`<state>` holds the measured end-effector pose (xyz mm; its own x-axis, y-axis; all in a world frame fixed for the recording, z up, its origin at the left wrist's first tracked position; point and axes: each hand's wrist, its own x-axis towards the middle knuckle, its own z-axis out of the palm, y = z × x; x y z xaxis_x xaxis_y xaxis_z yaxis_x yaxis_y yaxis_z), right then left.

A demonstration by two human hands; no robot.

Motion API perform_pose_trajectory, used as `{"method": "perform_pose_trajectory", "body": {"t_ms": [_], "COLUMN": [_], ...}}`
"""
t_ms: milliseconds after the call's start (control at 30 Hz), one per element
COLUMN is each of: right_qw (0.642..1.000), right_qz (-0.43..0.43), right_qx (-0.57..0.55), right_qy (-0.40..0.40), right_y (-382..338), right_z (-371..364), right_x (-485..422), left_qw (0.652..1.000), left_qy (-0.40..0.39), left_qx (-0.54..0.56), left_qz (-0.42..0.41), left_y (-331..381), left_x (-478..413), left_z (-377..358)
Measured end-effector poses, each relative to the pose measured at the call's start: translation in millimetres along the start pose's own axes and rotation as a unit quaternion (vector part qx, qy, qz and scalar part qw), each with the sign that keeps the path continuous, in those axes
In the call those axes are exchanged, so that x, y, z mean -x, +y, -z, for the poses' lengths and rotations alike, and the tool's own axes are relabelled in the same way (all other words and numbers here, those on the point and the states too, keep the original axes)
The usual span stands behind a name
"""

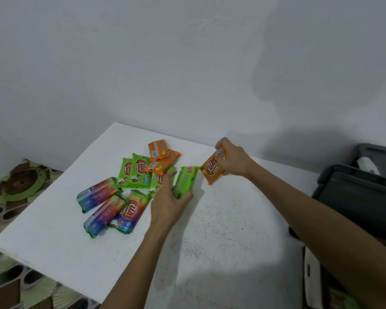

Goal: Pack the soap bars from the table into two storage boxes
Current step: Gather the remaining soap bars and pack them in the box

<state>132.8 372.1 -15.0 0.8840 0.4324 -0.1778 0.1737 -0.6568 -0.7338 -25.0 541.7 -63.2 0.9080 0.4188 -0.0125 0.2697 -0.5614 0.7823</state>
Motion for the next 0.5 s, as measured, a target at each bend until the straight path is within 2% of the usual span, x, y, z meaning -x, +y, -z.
{"method": "perform_pose_trajectory", "body": {"t_ms": [67,200,333,500], "right_qw": [0.991,0.971,0.965,0.948], "right_qz": [-0.021,-0.003,0.002,0.008], "right_qx": [-0.129,-0.238,-0.259,-0.29], "right_qy": [0.01,0.013,0.046,0.131], "right_y": [9.2,21.5,29.9,47.9], "right_z": [13.6,37.1,63.1,92.5], "right_x": [27.1,84.1,144.1,220.9], "left_qw": [0.994,0.971,0.959,0.941], "left_qy": [-0.04,-0.091,-0.099,-0.117], "left_qx": [0.105,0.219,0.258,0.305], "left_qz": [0.01,-0.033,-0.066,-0.083], "left_y": [9.0,35.3,67.6,105.0], "left_x": [7.7,28.5,52.3,78.5], "left_z": [-1.8,-7.7,-13.8,-27.1]}}
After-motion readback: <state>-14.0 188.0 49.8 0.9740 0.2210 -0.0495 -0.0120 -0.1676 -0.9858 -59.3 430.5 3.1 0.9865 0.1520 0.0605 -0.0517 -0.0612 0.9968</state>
